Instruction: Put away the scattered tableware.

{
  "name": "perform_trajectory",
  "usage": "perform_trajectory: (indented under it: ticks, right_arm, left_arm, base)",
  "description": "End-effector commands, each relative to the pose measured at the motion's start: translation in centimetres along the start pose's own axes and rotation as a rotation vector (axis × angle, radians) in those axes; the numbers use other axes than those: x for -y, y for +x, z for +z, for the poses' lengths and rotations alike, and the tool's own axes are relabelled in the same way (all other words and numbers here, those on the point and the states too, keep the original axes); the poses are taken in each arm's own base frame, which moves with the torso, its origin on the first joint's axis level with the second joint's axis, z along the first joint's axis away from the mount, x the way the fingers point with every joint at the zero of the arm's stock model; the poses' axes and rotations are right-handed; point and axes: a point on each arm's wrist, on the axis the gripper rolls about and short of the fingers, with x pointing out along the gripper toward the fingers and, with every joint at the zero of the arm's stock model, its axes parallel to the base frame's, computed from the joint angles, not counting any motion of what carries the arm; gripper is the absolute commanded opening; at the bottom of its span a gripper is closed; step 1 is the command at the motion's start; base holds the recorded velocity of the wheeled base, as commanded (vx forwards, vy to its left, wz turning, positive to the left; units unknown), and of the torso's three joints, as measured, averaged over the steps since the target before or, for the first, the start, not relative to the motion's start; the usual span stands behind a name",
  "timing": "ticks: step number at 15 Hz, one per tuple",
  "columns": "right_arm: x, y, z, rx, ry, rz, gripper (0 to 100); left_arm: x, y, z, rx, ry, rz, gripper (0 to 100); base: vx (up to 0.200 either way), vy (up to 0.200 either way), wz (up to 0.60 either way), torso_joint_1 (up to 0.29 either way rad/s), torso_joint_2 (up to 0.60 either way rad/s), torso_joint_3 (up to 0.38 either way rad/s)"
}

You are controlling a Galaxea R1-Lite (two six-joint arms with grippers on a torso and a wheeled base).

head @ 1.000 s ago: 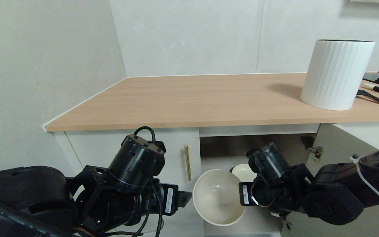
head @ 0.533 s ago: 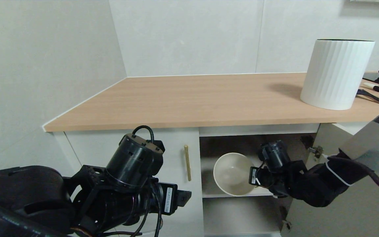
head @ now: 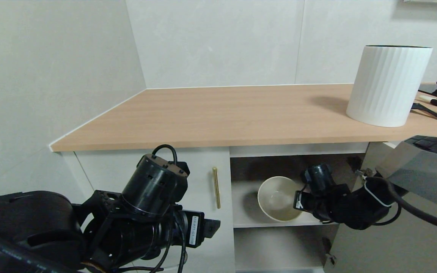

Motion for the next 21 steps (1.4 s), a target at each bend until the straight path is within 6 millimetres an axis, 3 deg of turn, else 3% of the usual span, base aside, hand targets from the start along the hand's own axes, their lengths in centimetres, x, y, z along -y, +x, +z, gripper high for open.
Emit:
perform_trajectory:
  ticks: [1, 8, 21]
  right_arm:
    - [0.5, 0.9, 0.0, -0.004, 0.007, -0.02, 0]
    - [1.4, 4.0, 0.5, 0.01, 0.032, -0.073, 0]
    - [1.6, 5.3, 0.5, 0.02, 0.034, -0.103, 0]
  left_arm:
    - [0.0, 0.0, 0.0, 0.0, 0.0, 0.0, 100]
    - [0.0, 0.0, 0.0, -0.002, 0.002, 0.001, 100]
    - [0.0, 0.1, -0.1, -0.004, 0.003, 0.002, 100]
  base:
    - [0.0, 0.0, 0.0, 0.0, 0.0, 0.0]
    - [0.0, 0.0, 0.0, 0.0, 0.0, 0.0]
    - [0.0, 0.0, 0.0, 0.0, 0.0, 0.0]
